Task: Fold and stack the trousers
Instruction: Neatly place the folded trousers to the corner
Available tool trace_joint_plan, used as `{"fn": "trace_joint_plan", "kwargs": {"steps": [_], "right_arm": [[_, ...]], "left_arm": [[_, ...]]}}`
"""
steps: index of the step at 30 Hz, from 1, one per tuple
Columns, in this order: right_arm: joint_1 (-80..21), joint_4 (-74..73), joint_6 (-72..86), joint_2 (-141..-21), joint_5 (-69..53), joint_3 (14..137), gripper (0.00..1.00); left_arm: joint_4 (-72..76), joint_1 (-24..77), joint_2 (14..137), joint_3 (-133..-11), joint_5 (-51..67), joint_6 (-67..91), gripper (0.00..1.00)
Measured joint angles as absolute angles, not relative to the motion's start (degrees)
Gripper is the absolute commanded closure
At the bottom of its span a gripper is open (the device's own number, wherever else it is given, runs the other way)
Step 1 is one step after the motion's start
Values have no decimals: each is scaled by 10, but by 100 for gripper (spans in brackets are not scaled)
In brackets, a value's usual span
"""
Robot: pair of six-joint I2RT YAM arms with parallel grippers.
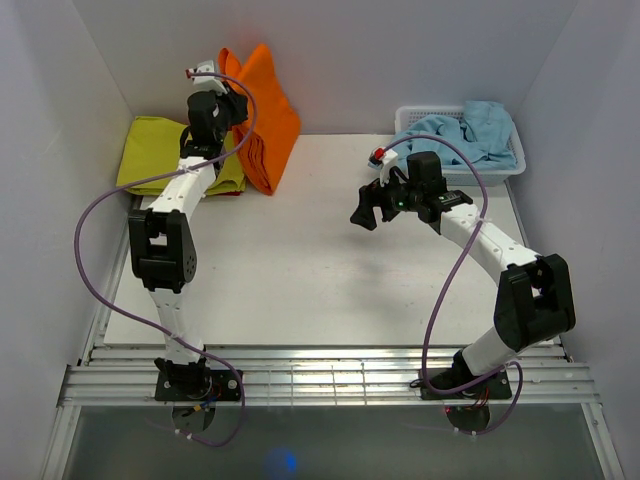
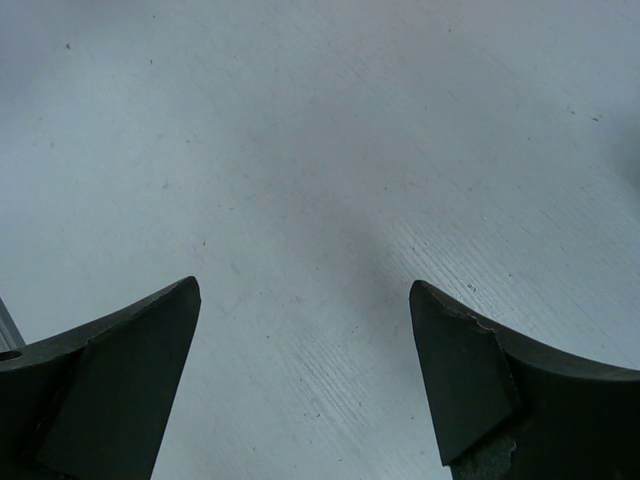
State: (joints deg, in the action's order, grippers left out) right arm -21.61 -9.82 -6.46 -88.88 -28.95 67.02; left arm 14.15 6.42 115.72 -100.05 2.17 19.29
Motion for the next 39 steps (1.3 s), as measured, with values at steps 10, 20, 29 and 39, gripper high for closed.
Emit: {"fn": "trace_joint_plan", "kwargs": {"steps": [10, 20, 29, 39], "right_arm": [[-216, -102, -64, -890, -289, 672, 10], [-216, -102, -64, -890, -291, 672, 10], [-216, -102, -64, -894, -291, 672, 10], [-216, -102, -63, -903, -297, 675, 10]], "left_arm": [[130, 63, 1159, -1045, 21, 185, 100], [92, 64, 1161, -1117, -8, 215, 100], [102, 59, 1155, -1089, -51, 217, 100], [122, -24, 1144, -937, -95, 238, 100]]}}
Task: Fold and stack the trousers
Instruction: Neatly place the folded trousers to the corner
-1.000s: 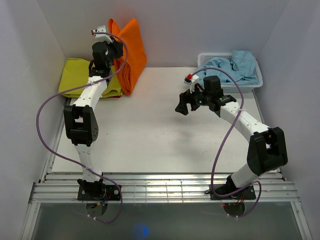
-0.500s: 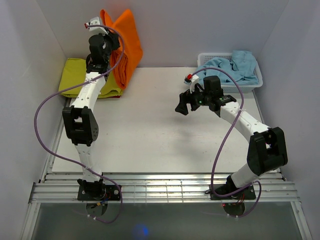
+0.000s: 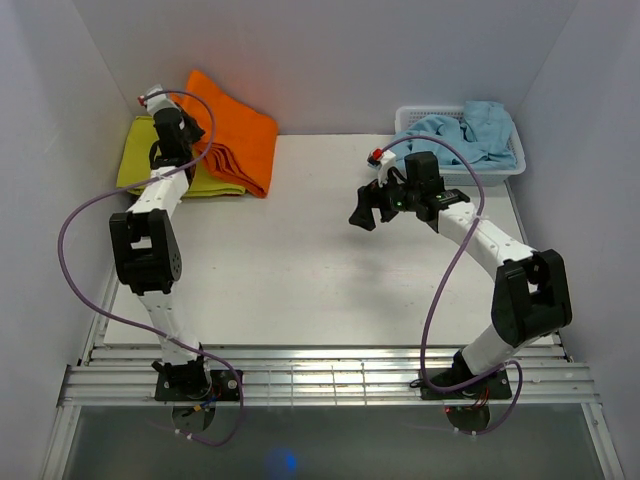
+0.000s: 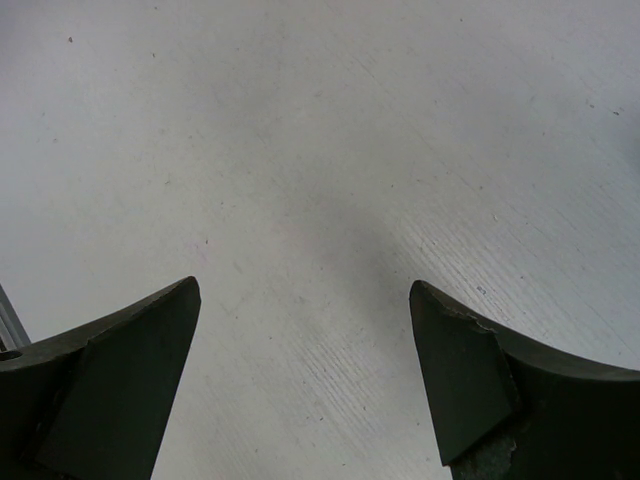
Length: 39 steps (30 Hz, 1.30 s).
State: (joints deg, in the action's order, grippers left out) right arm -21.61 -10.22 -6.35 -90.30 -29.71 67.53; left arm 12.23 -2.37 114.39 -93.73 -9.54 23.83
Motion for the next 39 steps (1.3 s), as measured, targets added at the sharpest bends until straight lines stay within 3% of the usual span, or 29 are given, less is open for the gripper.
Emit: {"fn": "trace_joint_plan", "kwargs": {"steps": [16, 27, 28, 32, 35, 36, 38, 39], "right_arm": [[-219, -107, -61, -924, -302, 692, 10], [-223, -108, -62, -930, -302, 692, 10], [-223, -108, -62, -932, -302, 693, 10], [-223, -118, -63, -934, -302, 693, 10], [-225, -123, -65, -934, -302, 693, 10], [-225, -124, -65, -934, -302, 693, 10], [-225, -128, -67, -934, -302, 693, 10], [-225, -130, -68, -934, -302, 693, 10]], "left_arm": [[140, -179, 1140, -903, -67, 291, 100], [186, -219, 1148, -857, -40, 280, 98], [191, -220, 1152, -857, -34, 279, 95], [196, -221, 1179, -862, -28, 267, 64], [187, -225, 1216, -895, -29, 242, 52], [178, -226, 1229, -914, -32, 233, 37], [155, -230, 1253, -959, -40, 216, 18], [143, -232, 1259, -976, -41, 209, 2]]}}
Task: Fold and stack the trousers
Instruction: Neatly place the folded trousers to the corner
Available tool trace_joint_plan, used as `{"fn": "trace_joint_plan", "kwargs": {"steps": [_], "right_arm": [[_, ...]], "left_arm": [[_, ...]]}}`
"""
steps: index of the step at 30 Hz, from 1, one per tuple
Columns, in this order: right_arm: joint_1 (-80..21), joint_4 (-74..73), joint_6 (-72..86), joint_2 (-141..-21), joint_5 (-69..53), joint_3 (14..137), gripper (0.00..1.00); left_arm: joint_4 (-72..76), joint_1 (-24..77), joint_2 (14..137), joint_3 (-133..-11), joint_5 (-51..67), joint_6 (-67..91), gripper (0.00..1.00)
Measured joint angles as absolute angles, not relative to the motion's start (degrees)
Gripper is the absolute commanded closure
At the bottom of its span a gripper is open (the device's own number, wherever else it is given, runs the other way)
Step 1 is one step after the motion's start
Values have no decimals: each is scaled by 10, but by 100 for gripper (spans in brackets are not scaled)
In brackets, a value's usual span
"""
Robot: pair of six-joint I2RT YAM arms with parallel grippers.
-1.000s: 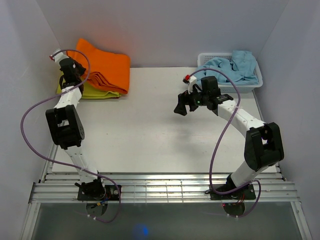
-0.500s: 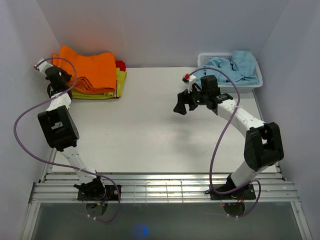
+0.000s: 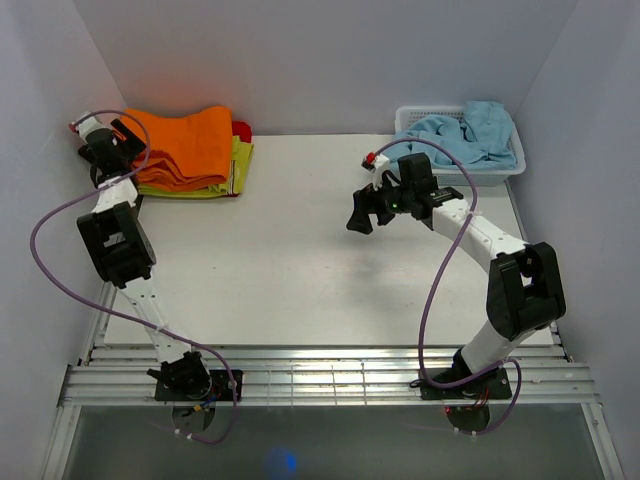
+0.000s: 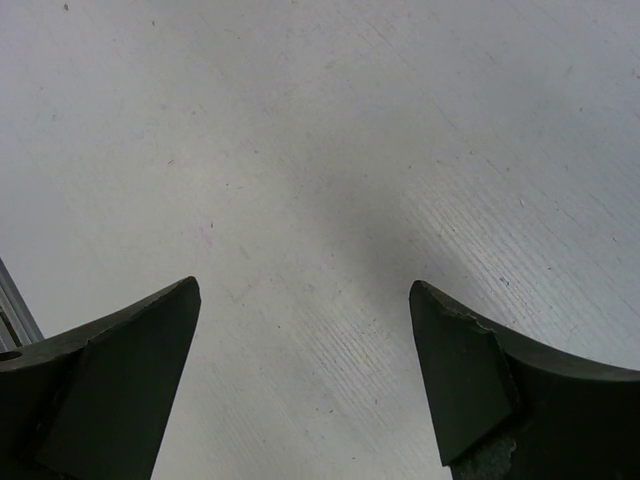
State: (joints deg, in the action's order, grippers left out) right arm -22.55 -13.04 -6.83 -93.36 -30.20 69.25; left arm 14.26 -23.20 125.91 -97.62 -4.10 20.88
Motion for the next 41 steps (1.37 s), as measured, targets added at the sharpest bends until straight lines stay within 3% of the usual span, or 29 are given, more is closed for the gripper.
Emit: {"fn": "trace_joint_plan", "kwargs": {"steps": [6, 14, 23, 32, 41], "right_arm": [[-224, -150, -82, -922, -293, 693, 10], [-161, -215, -104, -868, -289, 708, 10], [-18, -328, -171, -828, -304, 712, 10], [51, -397, -219, -723, -311, 573, 10], [50, -404, -194, -679, -319, 509, 10]], "left_arm": [[69, -235, 1248, -1026, -46, 153, 2], [-162, -253, 1190, -1068, -80, 61, 2], [-346, -343, 974, -829, 86, -84, 2], [-459, -307, 729, -594, 247, -260, 2], [-485, -284, 704, -557, 278, -310, 2]]}}
